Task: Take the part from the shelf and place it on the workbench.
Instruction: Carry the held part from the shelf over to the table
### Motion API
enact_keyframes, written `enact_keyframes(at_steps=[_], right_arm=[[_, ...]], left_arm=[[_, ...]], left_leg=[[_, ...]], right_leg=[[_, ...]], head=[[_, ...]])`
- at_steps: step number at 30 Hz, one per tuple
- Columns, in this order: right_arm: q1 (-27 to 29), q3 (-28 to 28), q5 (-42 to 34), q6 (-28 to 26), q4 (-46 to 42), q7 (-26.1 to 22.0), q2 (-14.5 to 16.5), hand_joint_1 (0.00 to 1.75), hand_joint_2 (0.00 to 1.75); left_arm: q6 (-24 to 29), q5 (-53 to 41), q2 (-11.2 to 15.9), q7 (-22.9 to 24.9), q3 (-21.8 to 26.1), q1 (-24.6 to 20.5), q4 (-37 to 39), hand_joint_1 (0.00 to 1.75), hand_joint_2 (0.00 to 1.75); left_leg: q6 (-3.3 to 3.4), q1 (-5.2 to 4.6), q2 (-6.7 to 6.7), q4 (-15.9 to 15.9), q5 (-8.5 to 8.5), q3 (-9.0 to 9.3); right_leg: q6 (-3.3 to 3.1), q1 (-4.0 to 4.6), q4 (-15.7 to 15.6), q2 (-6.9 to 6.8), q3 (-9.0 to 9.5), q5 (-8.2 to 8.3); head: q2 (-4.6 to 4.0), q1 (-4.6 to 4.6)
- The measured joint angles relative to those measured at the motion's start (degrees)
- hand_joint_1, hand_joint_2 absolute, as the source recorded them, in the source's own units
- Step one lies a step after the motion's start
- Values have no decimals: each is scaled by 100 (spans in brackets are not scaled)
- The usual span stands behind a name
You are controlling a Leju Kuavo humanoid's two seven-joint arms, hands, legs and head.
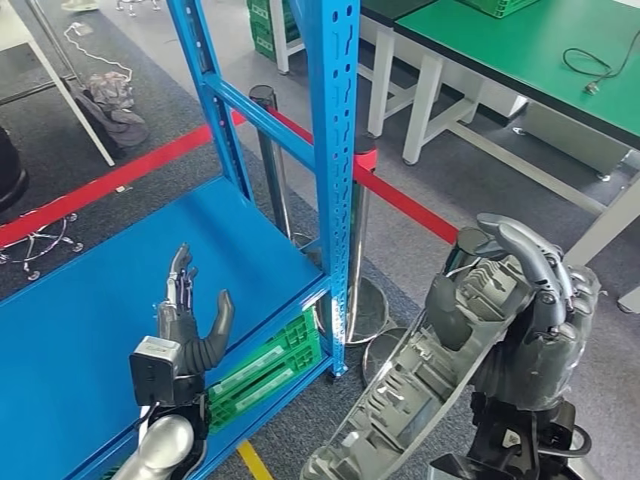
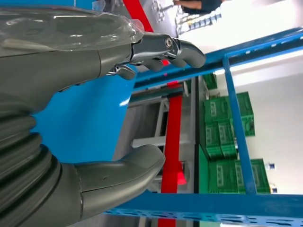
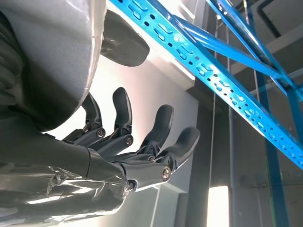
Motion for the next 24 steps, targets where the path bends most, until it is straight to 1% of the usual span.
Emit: enact_keyframes(at_steps=[1, 2, 3, 4, 5, 6, 7, 8, 9, 10, 11, 12, 13, 14, 15, 16, 17, 18, 19, 20, 21, 22, 23, 24], right_arm=[[-1, 5, 0, -1, 0, 1, -1, 175, 175], [-1, 10, 1, -1, 0, 2, -1, 175, 175], [2, 14, 3, -2, -1, 7, -1, 175, 175], [0, 18, 5, -2, -1, 15, -1, 175, 175], [-5, 21, 8, -2, -2, 23, -1, 175, 175], [-9, 25, 11, -2, -2, 31, -1, 175, 175], [-15, 31, 12, -2, -2, 36, -1, 175, 175], [-14, 38, 13, -2, -2, 42, -1, 175, 175], [-10, 45, 16, -1, -2, 48, -2, 175, 175], [-7, 52, 23, -1, -1, 60, -4, 175, 175], [-5, 57, 32, -1, -1, 74, -7, 175, 175], [-5, 61, 43, -1, -1, 87, -9, 175, 175], [-5, 63, 56, -1, -2, 99, -12, 175, 175], [-6, 65, 71, -2, -3, 109, -13, 175, 175], [-3, 67, 85, -2, -4, 121, -14, 175, 175], [3, 68, 97, -2, -5, 137, -16, 175, 175], [12, 69, 103, -2, -7, 152, -17, 175, 175], [20, 69, 103, -2, -8, 165, -18, 175, 175], [23, 68, 102, -2, -9, 174, -19, 175, 175], [23, 67, 101, -1, -10, 180, -20, 175, 175], [22, 67, 99, -1, -11, 184, -20, 175, 175], [22, 66, 99, -1, -11, 187, -21, 175, 175], [25, 67, 97, -1, -11, 190, -22, 175, 175], [28, 67, 93, -1, -11, 189, -23, 175, 175]], left_arm=[[1, -1, 1, 1, 0, 0, -1, 0, 175], [1, -2, -1, 2, 0, -2, -2, 0, 175], [1, -3, -3, 4, 0, -4, -4, 0, 175], [1, -5, -8, 7, 0, -7, -9, 0, 175], [0, -8, -13, 10, 0, -10, -15, 0, 175], [-1, -10, -17, 16, 0, -6, -21, 0, 175], [-3, -11, -18, 22, 0, 0, -25, 0, 175], [-8, -12, -18, 27, 0, 8, -25, 0, 175], [-20, -12, -17, 31, 0, 15, -25, 0, 175], [-33, -12, -17, 32, 0, 18, -25, 0, 175], [-48, -11, -18, 32, 0, 18, -25, 0, 175], [-65, -11, -19, 33, 0, 14, -25, 0, 175], [-77, -10, -19, 33, 0, 9, -25, 0, 175], [-89, -10, -19, 34, 0, 2, -26, 0, 175], [-99, -10, -19, 36, 0, -6, -26, 0, 175], [-105, -10, -19, 37, 0, -12, -27, 0, 175], [-108, -11, -19, 39, 0, -20, -27, 0, 175], [-110, -11, -20, 40, 0, -31, -27, 0, 175], [-111, -13, -21, 40, 0, -44, -27, 0, 175], [-112, -14, -22, 40, 0, -58, -27, 0, 175], [-112, -14, -22, 40, 0, -66, -27, 0, 175], [-112, -15, -20, 40, 0, -67, -27, 0, 175], [-112, -15, -18, 40, 0, -62, -27, 0, 175], [-112, -15, -15, 40, 0, -57, -27, 0, 175]], left_leg=[[11, -12, -15, -62, -5, 20], [27, -18, 48, -84, 5, 26], [53, -13, 110, -107, 16, 41], [83, -2, 166, -137, 27, 62], [114, 10, 232, -167, 37, 82], [136, 11, 299, -181, 38, 96], [153, 3, 357, -183, 32, 100], [163, -3, 428, -181, 25, 101], [167, -8, 492, -180, 19, 102], [165, -9, 554, -178, 12, 107], [158, -9, 612, -176, 1, 116], [141, -10, 664, -171, -13, 132], [117, -25, 711, -161, -32, 146], [93, -45, 751, -143, -49, 152], [70, -66, 793, -126, -60, 154], [53, -87, 839, -116, -66, 153], [40, -94, 896, -109, -70, 155], [15, -87, 922, -98, -91, 159], [-15, -74, 866, -32, -155, 142], [-46, -57, 758, 141, -275, 76], [-74, -39, 617, 436, -450, -54], [-89, -29, 492, 843, -655, -247], [-97, -25, 433, 1269, -831, -464], [-99, -24, 411, 1585, -922, -636]], right_leg=[[38, -11, -3, 51, -19, 8], [81, -20, -10, 105, -36, 15], [114, -31, 1, 101, -59, 5], [143, -23, 73, 22, -101, -47], [165, -11, 261, -113, -193, -164], [179, -7, 587, -276, -340, -341], [197, 2, 997, -405, -524, -543], [212, -1, 1398, -468, -707, -708], [224, -3, 1659, -495, -822, -784], [229, -3, 1688, -513, -824, -743], [227, -3, 1481, -540, -706, -601], [216, 0, 1072, -615, -484, -393], [200, 22, 632, -755, -250, -241], [167, 40, 283, -865, -61, -135], [133, 58, 70, -944, 50, -91], [101, 76, 9, -955, 74, -106], [67, 74, 3, -880, 70, -90], [39, 66, -2, -813, 66, -79], [12, 58, -9, -748, 63, -65], [-19, 48, -17, -687, 61, -49], [-44, 37, -22, -628, 54, -36], [-61, 37, -22, -565, 39, -28], [-75, 39, -21, -499, 26, -20], [-81, 42, -21, -424, 15, -16]], head=[[0, 2], [0, 4], [-1, 7], [0, 27], [-1, 63], [-2, 110], [-1, 155], [-1, 193], [0, 221], [0, 244], [0, 272], [0, 300], [-1, 327], [0, 347], [0, 348], [0, 332], [1, 308], [1, 285], [0, 263], [0, 242], [-1, 212], [-1, 170], [-2, 132], [-1, 102]])
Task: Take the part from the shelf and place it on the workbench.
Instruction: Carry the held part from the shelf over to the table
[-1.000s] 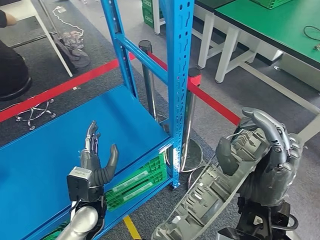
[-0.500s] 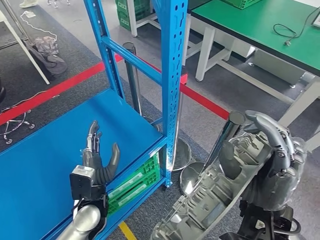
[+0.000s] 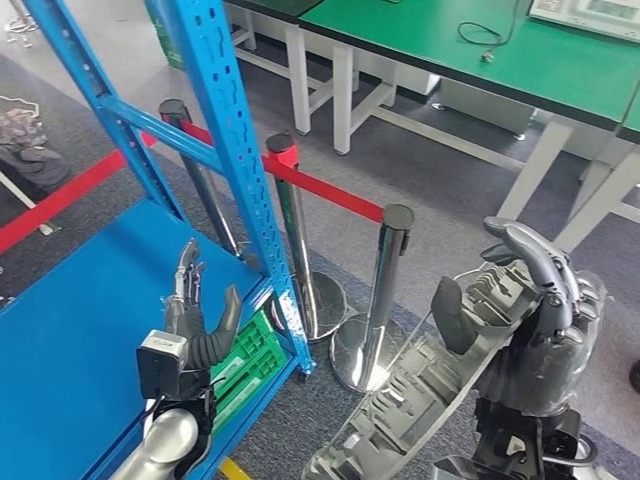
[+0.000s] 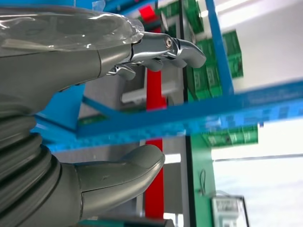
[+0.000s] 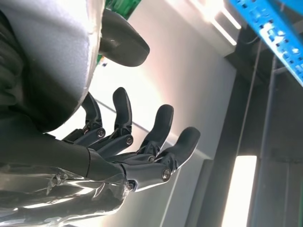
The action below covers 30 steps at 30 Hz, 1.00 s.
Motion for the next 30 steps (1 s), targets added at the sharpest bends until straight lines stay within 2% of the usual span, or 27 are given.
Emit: enact_keyframes(at_steps=[1, 2, 3, 5, 6, 7, 9, 10, 12, 13, 14, 15, 16, 17, 18, 20, 21, 22, 23, 24, 25, 26, 27, 28, 29, 30], right_arm=[[3, 1, -10, 0, 0, -2, -1, 175, 175], [5, 1, -28, 0, 0, -7, -2, 175, 175], [6, 2, -44, 1, 0, -12, -2, 175, 175], [4, 2, -66, 1, 0, -26, -2, 175, 175], [5, 2, -67, 0, 0, -29, -2, 175, 175], [7, 2, -67, -1, 0, -32, -2, 175, 175], [15, 0, -69, -1, -3, -32, -4, 175, 175], [20, -1, -71, -1, -8, -32, -7, 175, 175], [18, -2, -72, -1, -20, -33, -14, 175, 175], [18, -2, -72, -1, -23, -34, -17, 175, 175], [16, -1, -72, -1, -24, -34, -19, 175, 175], [20, 1, -72, -1, -24, -34, -22, 175, 175], [26, 1, -72, -1, -24, -33, -25, 175, 175], [30, 1, -72, -1, -24, -33, -30, 175, 175], [33, 0, -72, -1, -24, -34, -34, 175, 175], [32, -1, -72, -1, -24, -43, -39, 175, 175], [30, -1, -71, -1, -25, -56, -39, 175, 175], [34, -1, -71, 0, -26, -71, -39, 175, 175], [45, -2, -71, 0, -27, -87, -39, 175, 175], [60, -3, -71, 0, -28, -106, -39, 175, 175], [77, -4, -74, 0, -31, -123, -39, 175, 175], [88, -6, -80, -1, -32, -140, -40, 175, 175], [93, -7, -87, -1, -34, -156, -40, 175, 175], [95, -9, -94, -1, -35, -169, -40, 175, 175], [95, -10, -97, -1, -34, -180, -40, 175, 175], [99, -11, -96, 0, -34, -189, -39, 175, 175]], left_arm=[[0, 0, 2, 0, 0, 1, 0, 0, 175], [0, 0, 2, 0, 0, -2, 0, 0, 175], [0, 0, 3, 0, 0, -7, 0, 0, 175], [0, -1, 3, 1, 0, -25, 0, 0, 175], [0, -2, 2, 2, 0, -35, -1, 0, 175], [0, -2, 2, 4, 0, -43, -1, 0, 175], [-1, -2, -5, 6, 0, -56, -2, 0, 175], [-1, -2, -11, 7, 0, -63, -2, 0, 175], [-2, -3, -26, 5, 0, -76, -2, 0, 175], [-2, -3, -29, 4, 0, -76, -2, 0, 175], [-2, -3, -31, 4, 0, -72, -2, 0, 175], [-3, -2, -31, 4, 0, -66, -2, 0, 175], [-4, -2, -30, 4, 0, -63, -2, 0, 175], [-5, -2, -30, 4, 0, -64, -1, 0, 175], [-8, -2, -31, 4, 0, -64, -1, 0, 175], [-10, -2, -32, 4, 0, -68, 0, 0, 175], [-10, -2, -32, 2, 0, -72, 0, 0, 175], [-10, -2, -32, -1, 0, -74, 0, 0, 175], [-10, -2, -32, -5, 0, -76, 0, 0, 175], [-9, -2, -32, -9, 0, -78, -1, 0, 175], [-9, -2, -33, -12, 0, -80, -1, 0, 175], [-8, -3, -34, -18, 0, -83, -2, 0, 175], [-6, -3, -34, -24, 0, -83, -2, 0, 175], [-4, -3, -32, -30, 0, -80, -1, 0, 175], [-2, -2, -27, -34, 0, -73, -1, 0, 175], [0, -1, -22, -35, 0, -63, 0, 0, 175]], left_leg=[[5, 0, -11, 114, 27, -78], [21, -1, -25, -23, 173, -30], [45, -1, -65, -380, 402, 131], [105, 6, -296, -1244, 779, 524], [127, -1, -384, -1517, 867, 647], [146, -10, -436, -1645, 882, 699], [188, -20, -325, -1688, 893, 720], [220, -7, -253, -1727, 907, 743], [280, 24, -97, -1807, 933, 791], [298, 18, -22, -1819, 931, 806], [310, 13, 48, -1819, 924, 809], [314, 7, 125, -1817, 916, 811], [314, 3, 201, -1814, 905, 815], [309, 1, 271, -1810, 891, 821], [298, 1, 338, -1803, 873, 833], [254, -18, 452, -1773, 820, 867], [226, -38, 499, -1749, 796, 874], [200, -60, 552, -1728, 779, 876], [180, -81, 611, -1713, 769, 874], [163, -84, 680, -1703, 762, 875], [136, -75, 673, -1677, 728, 877], [107, -54, 563, -1584, 651, 848], [78, -33, 398, -1374, 520, 760], [56, -8, 202, -1040, 345, 602], [47, 7, 68, -622, 164, 386], [42, 13, 13, -217, 25, 162]], right_leg=[[-4, 4, 1, 78, -5, 4], [-4, 7, 1, 158, -3, 8], [0, 9, 2, 238, 4, 11], [22, 7, 4, 381, 2, 21], [48, -4, 5, 443, -13, 29], [81, -20, 3, 500, -32, 38], [161, -39, -21, 608, -70, 58], [189, -28, 1, 564, -96, 39], [228, 3, 334, 281, -264, -165], [242, 5, 690, 98, -420, -353], [260, 0, 1115, -9, -613, -550], [279, -6, 1490, -59, -785, -691], [294, -14, 1702, -81, -880, -736], [303, -21, 1686, -99, -858, -669], [305, -27, 1434, -133, -716, -505], [290, -3, 602, -355, -264, -149], [264, 12, 274, -469, -83, -61], [237, 29, 83, -543, 16, -33], [210, 48, 24, -537, 39, -56], [174, 42, 16, -469, 38, -52], [150, 38, 10, -393, 30, -40], [124, 32, 1, -317, 29, -28], [95, 20, -9, -246, 31, -15], [71, 11, -16, -177, 30, -6], [54, 11, -16, -103, 23, -1], [41, 12, -15, -26, 17, 3]], head=[[1, -25], [1, -43], [1, -59], [1, -76], [1, -78], [0, -81], [0, -88], [-1, -85], [-1, -13], [-1, 33], [0, 78], [0, 110], [0, 135], [0, 161], [-1, 187], [0, 236], [1, 256], [1, 257], [1, 242], [0, 215], [0, 188], [0, 167], [0, 145], [0, 113], [1, 71], [1, 35]])
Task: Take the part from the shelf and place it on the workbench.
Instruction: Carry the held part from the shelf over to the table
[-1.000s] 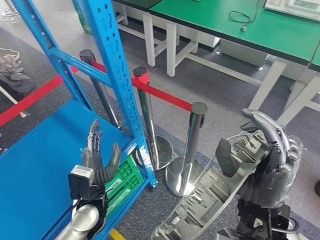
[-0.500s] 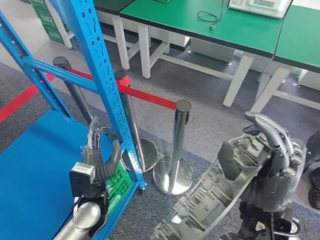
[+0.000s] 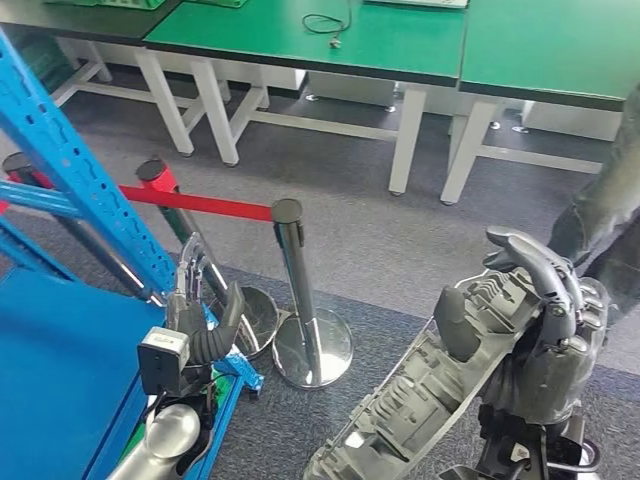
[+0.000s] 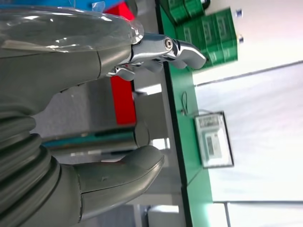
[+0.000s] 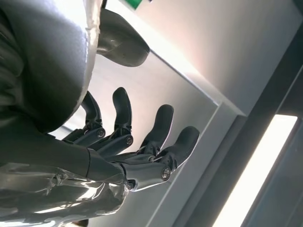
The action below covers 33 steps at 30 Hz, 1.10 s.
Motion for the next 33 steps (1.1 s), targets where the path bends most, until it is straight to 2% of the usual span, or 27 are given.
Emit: enact_keyframes(at_steps=[1, 2, 3, 4, 6, 7, 8, 10, 11, 12, 14, 15, 16, 17, 18, 19, 21, 22, 23, 25, 26, 28, 29, 30, 31, 32, 33], right_arm=[[4, -1, 3, 0, 1, -10, 0, 175, 175], [7, -1, 6, 0, 1, -18, 0, 175, 175], [9, -1, 8, 1, 1, -26, 0, 175, 175], [9, -1, 9, 0, 1, -37, 0, 175, 175], [8, -1, 9, 1, 2, -61, 0, 175, 175], [7, -1, 9, 0, 2, -74, 0, 175, 175], [9, -2, 9, 1, 3, -88, 0, 175, 175], [20, -10, 8, 0, 5, -118, 0, 175, 175], [27, -20, 8, 0, 5, -130, 0, 175, 175], [31, -29, 8, -1, 6, -140, 0, 175, 175], [48, -42, 11, -1, 9, -142, 0, 175, 175], [64, -43, 20, -1, 10, -132, 0, 175, 175], [85, -43, 30, -1, 11, -115, 0, 175, 175], [103, -44, 45, -1, 12, -93, 0, 175, 175], [116, -46, 68, -1, 12, -67, 0, 175, 175], [123, -48, 86, -1, 11, -45, 0, 175, 175], [127, -52, 114, -1, 10, -12, 0, 175, 175], [131, -54, 121, -1, 9, -5, 0, 175, 175], [139, -57, 127, -1, 8, 3, 0, 175, 175], [168, -72, 138, -1, 6, 18, 1, 175, 175], [176, -80, 137, -1, 4, 23, 1, 175, 175], [179, -91, 128, -1, 1, 23, 5, 175, 175], [179, -93, 119, -1, 2, 21, 7, 175, 175], [181, -95, 110, 0, 2, 21, 9, 175, 175], [185, -95, 103, 1, 3, 20, 11, 175, 175], [188, -95, 101, 1, 3, 19, 11, 175, 175], [190, -95, 100, 1, 3, 19, 11, 175, 175]], left_arm=[[0, 2, 5, 0, 0, 10, 0, 0, 175], [0, 6, 9, 0, 0, 17, 0, 0, 175], [0, 10, 12, 0, 0, 19, 0, 0, 175], [0, 16, 14, -1, 0, 19, 0, 0, 175], [1, 26, 18, -10, 0, 12, 0, 0, 175], [1, 34, 20, -18, 0, 11, 0, 0, 175], [2, 44, 22, -27, 0, 8, 0, 0, 175], [1, 62, 24, -42, 0, -7, 0, 0, 175], [0, 68, 21, -48, 0, -17, 0, 0, 175], [-1, 73, 19, -53, 0, -26, 0, 0, 175], [-1, 90, 20, -60, 0, -24, 0, 0, 175], [0, 98, 23, -61, 0, -18, 0, 0, 175], [0, 104, 26, -58, 0, -9, 0, 0, 175], [0, 105, 26, -56, 0, -5, 0, 0, 175], [-1, 106, 26, -54, 0, -4, 0, 0, 175], [-1, 106, 25, -51, 0, -5, 0, 0, 175], [-1, 105, 26, -44, 0, -10, 0, 0, 175], [1, 106, 28, -37, 0, -13, 0, 0, 175], [5, 108, 30, -26, 0, -16, 0, 0, 175], [14, 115, 31, -1, -1, -18, -1, 0, 175], [22, 118, 29, 12, -2, -22, -1, 0, 175], [51, 113, 28, 27, -2, -27, -2, 0, 175], [72, 108, 31, 32, -2, -24, -2, 0, 175], [92, 103, 34, 36, -2, -16, -2, 0, 175], [105, 101, 37, 40, -2, -7, -2, 0, 175], [117, 100, 39, 44, -2, -1, -2, 0, 175], [121, 99, 40, 48, -2, 1, -2, 0, 175]], left_leg=[[0, 4, -21, 270, -46, -169], [7, 4, -33, 324, 26, -240], [22, 4, -60, 135, 210, -189], [46, 6, -132, -238, 458, -43], [97, 19, -386, -1037, 823, 289], [111, 20, -474, -1265, 891, 385], [120, 15, -501, -1365, 894, 426], [155, 13, -375, -1432, 910, 461], [186, 20, -306, -1474, 925, 486], [217, 29, -231, -1517, 943, 511], [258, 22, -79, -1555, 950, 540], [267, 14, 3, -1554, 944, 542], [269, 8, 81, -1553, 937, 543], [266, 7, 156, -1551, 927, 547], [255, 8, 228, -1549, 916, 556], [237, 9, 296, -1546, 900, 573], [178, -14, 412, -1519, 853, 604], [146, -32, 459, -1504, 837, 611], [120, -50, 509, -1489, 827, 611], [75, -51, 618, -1472, 813, 611], [50, -33, 578, -1421, 764, 603], [3, 6, 286, -999, 497, 432], [-6, 18, 113, -600, 300, 248], [-8, 21, 16, -158, 115, 24], [-6, 20, -21, 201, 2, -173], [7, 16, -35, 366, 6, -282], [32, 12, -52, 277, 130, -270]], right_leg=[[-6, 2, 0, 85, -3, 2], [-8, 5, 0, 173, -1, 5], [-9, 6, 1, 264, 5, 6], [-8, 5, 1, 352, 14, 7], [10, 8, 7, 508, 11, 8], [31, 2, 11, 574, -4, 12], [61, -11, 7, 638, -24, 16], [133, -43, 2, 720, -70, 23], [161, -37, 54, 632, -106, -16], [183, -26, 214, 474, -186, -115], [218, -11, 909, 95, -499, -483], [239, -22, 1328, 4, -689, -666], [260, -36, 1637, -34, -827, -772], [275, -50, 1732, -54, -864, -763], [286, -64, 1585, -84, -780, -645], [291, -76, 1221, -149, -586, -449], [283, -56, 378, -405, -140, -143], [259, -39, 123, -498, -3, -77], [232, -16, 14, -533, 48, -71], [155, -1, -5, -405, 43, -46], [121, 0, -18, -332, 41, -29], [48, -14, -42, -196, 45, 3], [25, -15, -43, -129, 38, 11], [6, -12, -43, -55, 30, 17], [-4, -4, -43, 26, 25, 21], [-10, 5, -43, 112, 23, 25], [-13, 12, -42, 200, 24, 29]], head=[[1, -30], [1, -51], [0, -67], [0, -86], [-2, -110], [-2, -110], [-1, -106], [0, -99], [1, -91], [0, -63], [0, 23], [-1, 63], [0, 91], [0, 112], [-1, 138], [-1, 166], [-1, 221], [-1, 226], [0, 209], [-1, 153], [-1, 130], [-2, 88], [-1, 48], [-1, 8], [0, -29], [1, -56], [1, -75]])
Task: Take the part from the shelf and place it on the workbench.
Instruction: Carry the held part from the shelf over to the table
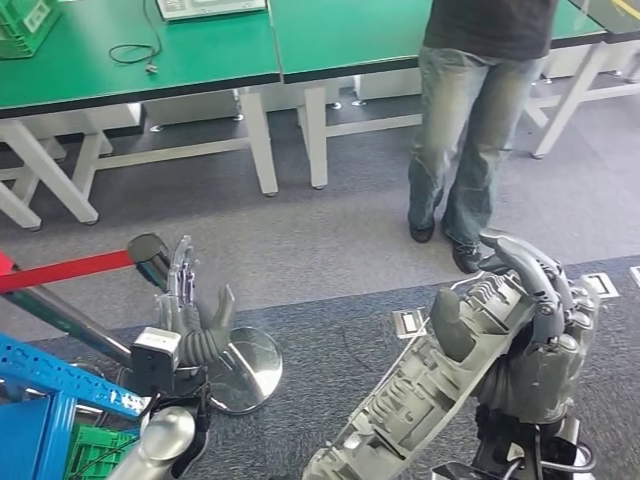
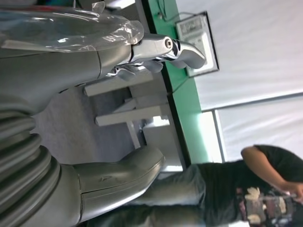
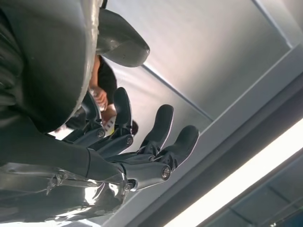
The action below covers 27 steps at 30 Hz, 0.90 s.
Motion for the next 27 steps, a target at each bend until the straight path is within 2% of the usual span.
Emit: enact_keyframes(at_steps=[1, 3, 4, 5, 6, 7, 8, 9, 10, 11, 12, 13, 14, 15, 16, 18, 19, 20, 22, 23, 25, 27], right_arm=[[1, 0, 1, -1, 0, 0, 0, 175, 175], [2, -2, 0, -1, 0, 1, 0, 175, 175], [5, -3, -2, -1, 0, 2, 0, 175, 175], [8, -4, -4, 0, 0, 2, 0, 175, 175], [12, -4, -12, 0, 0, 2, 0, 175, 175], [16, -5, -30, 0, 0, 1, 0, 175, 175], [19, -7, -54, -1, 0, -3, 0, 175, 175], [15, -11, -78, -1, 0, -9, 0, 175, 175], [8, -16, -95, -2, 0, -17, 0, 175, 175], [3, -22, -102, -2, 1, -26, 0, 175, 175], [-4, -26, -102, -2, 5, -32, 0, 175, 175], [-4, -29, -103, -2, 12, -36, 0, 175, 175], [-3, -31, -104, -2, 20, -36, 0, 175, 175], [-3, -32, -108, -2, 30, -36, 0, 175, 175], [-4, -34, -117, -2, 35, -35, 0, 175, 175], [-8, -37, -147, -2, 41, -35, 0, 175, 175], [-11, -37, -165, -2, 43, -36, 0, 175, 175], [-13, -38, -178, -2, 45, -36, -1, 175, 175], [-14, -39, -190, -2, 47, -35, -1, 175, 175], [-13, -39, -189, -2, 46, -35, -1, 175, 175], [-19, -40, -172, -2, 45, -24, 0, 175, 175], [-16, -43, -109, -2, 45, 25, 0, 175, 175]], left_arm=[[2, -3, 1, 1, 0, -1, 0, 0, 175], [5, -14, 1, 1, -1, -7, 0, 0, 175], [8, -22, 1, 1, -2, -11, 0, 0, 175], [11, -30, 2, 1, -2, -13, 0, 0, 175], [14, -36, 2, 2, -2, -16, 0, 0, 175], [16, -44, 1, 2, -2, -19, 0, 0, 175], [17, -50, -2, 3, -2, -22, 0, 0, 175], [20, -55, -8, 2, -2, -26, -1, 0, 175], [25, -58, -13, 2, -2, -29, -1, 0, 175], [30, -59, -16, 2, -1, -28, -1, 0, 175], [34, -59, -17, 2, -1, -25, -1, 0, 175], [37, -57, -17, 3, 0, -21, 0, 0, 175], [37, -57, -17, 3, 0, -19, 0, 0, 175], [37, -56, -18, 3, 0, -21, 0, 0, 175], [37, -55, -19, 3, 0, -24, 0, 0, 175], [37, -54, -20, 2, -1, -35, 0, 0, 175], [37, -54, -20, 2, -1, -41, 0, 0, 175], [37, -54, -19, 0, -2, -47, 0, 0, 175], [39, -55, -19, -3, -2, -57, 0, 0, 175], [41, -56, -19, -4, -2, -65, 0, 0, 175], [42, -56, -21, -7, -3, -85, -1, 0, 175], [25, -52, -17, -11, -4, -99, 2, 0, 175]], left_leg=[[35, -6, -39, -309, 211, 124], [117, -14, -301, -1176, 634, 511], [140, -20, -411, -1483, 747, 649], [155, -31, -488, -1653, 791, 724], [162, -40, -473, -1710, 788, 746], [174, -38, -399, -1741, 803, 759], [195, -28, -327, -1784, 820, 780], [219, -13, -249, -1832, 838, 803], [242, 0, -165, -1876, 854, 824], [253, -1, -84, -1894, 857, 836], [263, -4, -5, -1896, 852, 837], [266, -6, 79, -1894, 846, 837], [263, -6, 156, -1891, 839, 838], [255, -4, 232, -1886, 828, 842], [238, 0, 300, -1876, 812, 851], [177, -7, 419, -1837, 762, 873], [147, -20, 469, -1808, 741, 876], [120, -36, 515, -1785, 729, 878], [75, -46, 623, -1768, 726, 883], [42, -32, 626, -1750, 699, 890], [-14, 1, 412, -1479, 500, 786], [-34, 16, 113, -730, 123, 426]], right_leg=[[0, 4, 0, 87, 4, 3], [11, 3, 6, 243, 0, 9], [27, -4, 9, 312, -12, 14], [52, -18, 11, 376, -30, 21], [85, -28, 4, 445, -48, 33], [120, -41, -11, 494, -80, 43], [147, -39, 3, 438, -108, 30], [168, -26, 93, 301, -164, -35], [187, -14, 315, 118, -273, -169], [204, -13, 661, -75, -416, -356], [228, -19, 1083, -182, -604, -558], [255, -36, 1466, -225, -775, -709], [280, -56, 1683, -247, -870, -762], [302, -77, 1670, -269, -849, -700], [320, -97, 1386, -313, -691, -527], [338, -91, 492, -546, -202, -178], [319, -77, 165, -635, -25, -83], [294, -56, 9, -684, 57, -64], [215, -29, 1, -572, 47, -63], [182, -29, -4, -508, 45, -54], [112, -45, -26, -383, 48, -21], [68, -46, -34, -261, 33, 3]], head=[[0, -15], [0, -35], [0, -39], [0, -42], [0, -44], [0, -50], [-1, -46], [-2, -23], [-1, 14], [-2, 58], [-1, 97], [-1, 129], [-2, 155], [-1, 180], [-1, 207], [-1, 259], [-1, 274], [-1, 270], [0, 223], [-1, 203], [-2, 169], [-2, 91]])
